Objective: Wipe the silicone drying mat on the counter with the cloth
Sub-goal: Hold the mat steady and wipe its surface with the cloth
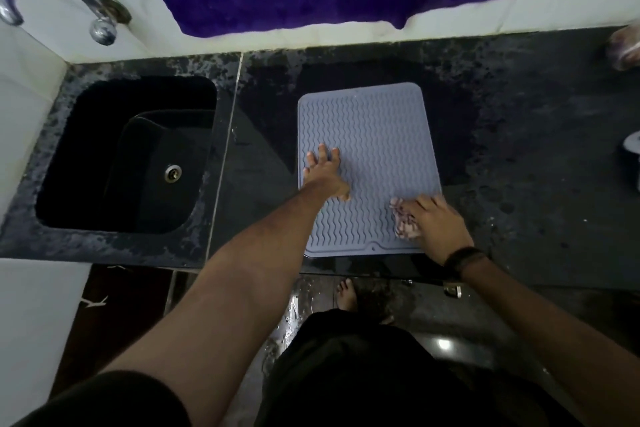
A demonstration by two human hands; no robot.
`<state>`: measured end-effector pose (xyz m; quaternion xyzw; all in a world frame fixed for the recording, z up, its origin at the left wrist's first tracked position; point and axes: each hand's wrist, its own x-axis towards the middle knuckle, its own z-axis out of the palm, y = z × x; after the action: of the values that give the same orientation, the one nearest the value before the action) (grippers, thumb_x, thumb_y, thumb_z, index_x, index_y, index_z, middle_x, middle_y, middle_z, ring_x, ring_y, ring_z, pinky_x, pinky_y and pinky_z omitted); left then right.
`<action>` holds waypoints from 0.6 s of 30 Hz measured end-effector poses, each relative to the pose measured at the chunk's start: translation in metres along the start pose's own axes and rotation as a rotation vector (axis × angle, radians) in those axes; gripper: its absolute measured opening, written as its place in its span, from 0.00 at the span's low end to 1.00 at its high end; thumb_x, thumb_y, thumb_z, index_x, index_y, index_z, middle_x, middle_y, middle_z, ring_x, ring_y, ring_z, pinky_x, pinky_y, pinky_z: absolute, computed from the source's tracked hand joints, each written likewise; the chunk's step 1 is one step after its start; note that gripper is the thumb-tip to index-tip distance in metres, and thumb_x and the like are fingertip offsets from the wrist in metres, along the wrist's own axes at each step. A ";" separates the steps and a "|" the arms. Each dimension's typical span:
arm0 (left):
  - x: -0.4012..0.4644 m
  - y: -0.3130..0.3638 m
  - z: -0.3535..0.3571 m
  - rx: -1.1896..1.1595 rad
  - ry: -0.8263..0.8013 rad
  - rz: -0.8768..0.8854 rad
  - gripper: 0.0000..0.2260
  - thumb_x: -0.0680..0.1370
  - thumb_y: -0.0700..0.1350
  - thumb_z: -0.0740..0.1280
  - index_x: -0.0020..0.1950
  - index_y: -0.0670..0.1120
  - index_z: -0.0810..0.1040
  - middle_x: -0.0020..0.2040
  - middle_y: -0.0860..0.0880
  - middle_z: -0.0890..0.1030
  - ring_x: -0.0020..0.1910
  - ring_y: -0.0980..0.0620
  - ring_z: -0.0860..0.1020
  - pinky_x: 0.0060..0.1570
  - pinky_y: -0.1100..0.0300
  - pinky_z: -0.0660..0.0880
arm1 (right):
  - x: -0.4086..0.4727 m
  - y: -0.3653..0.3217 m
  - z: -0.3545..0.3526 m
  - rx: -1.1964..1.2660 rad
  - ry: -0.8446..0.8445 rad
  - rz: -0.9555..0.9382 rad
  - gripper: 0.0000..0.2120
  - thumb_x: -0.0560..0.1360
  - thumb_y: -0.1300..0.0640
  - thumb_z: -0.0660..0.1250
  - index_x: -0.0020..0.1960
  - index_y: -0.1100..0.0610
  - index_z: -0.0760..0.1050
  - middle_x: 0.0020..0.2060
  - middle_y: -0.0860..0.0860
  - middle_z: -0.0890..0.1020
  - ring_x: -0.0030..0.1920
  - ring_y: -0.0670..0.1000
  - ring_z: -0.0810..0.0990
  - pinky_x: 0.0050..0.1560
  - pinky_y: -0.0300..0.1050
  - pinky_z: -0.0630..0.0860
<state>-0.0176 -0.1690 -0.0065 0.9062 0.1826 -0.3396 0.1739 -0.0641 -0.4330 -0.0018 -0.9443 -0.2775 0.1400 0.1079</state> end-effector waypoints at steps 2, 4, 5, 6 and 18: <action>0.002 0.001 0.001 -0.009 -0.004 -0.002 0.56 0.71 0.44 0.78 0.82 0.51 0.37 0.80 0.46 0.29 0.79 0.39 0.32 0.77 0.40 0.46 | -0.012 0.004 -0.001 -0.010 -0.037 0.000 0.29 0.67 0.58 0.73 0.66 0.52 0.72 0.59 0.52 0.75 0.61 0.56 0.70 0.56 0.52 0.75; 0.004 0.000 0.003 -0.027 0.000 0.011 0.56 0.71 0.44 0.77 0.83 0.50 0.37 0.80 0.46 0.29 0.79 0.39 0.32 0.78 0.41 0.44 | -0.004 0.003 -0.007 -0.016 -0.062 0.030 0.27 0.66 0.59 0.72 0.65 0.52 0.73 0.58 0.51 0.75 0.60 0.56 0.70 0.55 0.50 0.74; 0.004 -0.001 0.003 -0.038 0.001 0.021 0.55 0.72 0.44 0.77 0.83 0.50 0.37 0.80 0.46 0.29 0.79 0.39 0.31 0.78 0.41 0.43 | 0.005 0.001 -0.011 -0.001 -0.050 0.051 0.27 0.66 0.60 0.72 0.64 0.53 0.74 0.57 0.52 0.76 0.60 0.56 0.70 0.54 0.50 0.75; 0.003 -0.002 0.004 -0.044 0.006 0.033 0.55 0.72 0.44 0.77 0.83 0.50 0.36 0.80 0.45 0.29 0.79 0.39 0.31 0.78 0.42 0.42 | 0.016 -0.001 -0.015 0.018 -0.018 0.077 0.26 0.66 0.61 0.72 0.64 0.54 0.75 0.57 0.53 0.76 0.59 0.57 0.70 0.53 0.51 0.75; -0.022 0.042 0.044 -0.076 0.082 0.294 0.36 0.82 0.52 0.61 0.83 0.52 0.42 0.82 0.45 0.37 0.80 0.38 0.35 0.78 0.40 0.38 | 0.072 -0.002 -0.011 -0.042 0.023 0.167 0.24 0.69 0.59 0.71 0.64 0.57 0.73 0.59 0.56 0.74 0.61 0.59 0.68 0.54 0.55 0.75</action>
<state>-0.0380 -0.2301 -0.0150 0.9290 0.0676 -0.2657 0.2485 -0.0037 -0.3927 -0.0059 -0.9678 -0.1994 0.1316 0.0791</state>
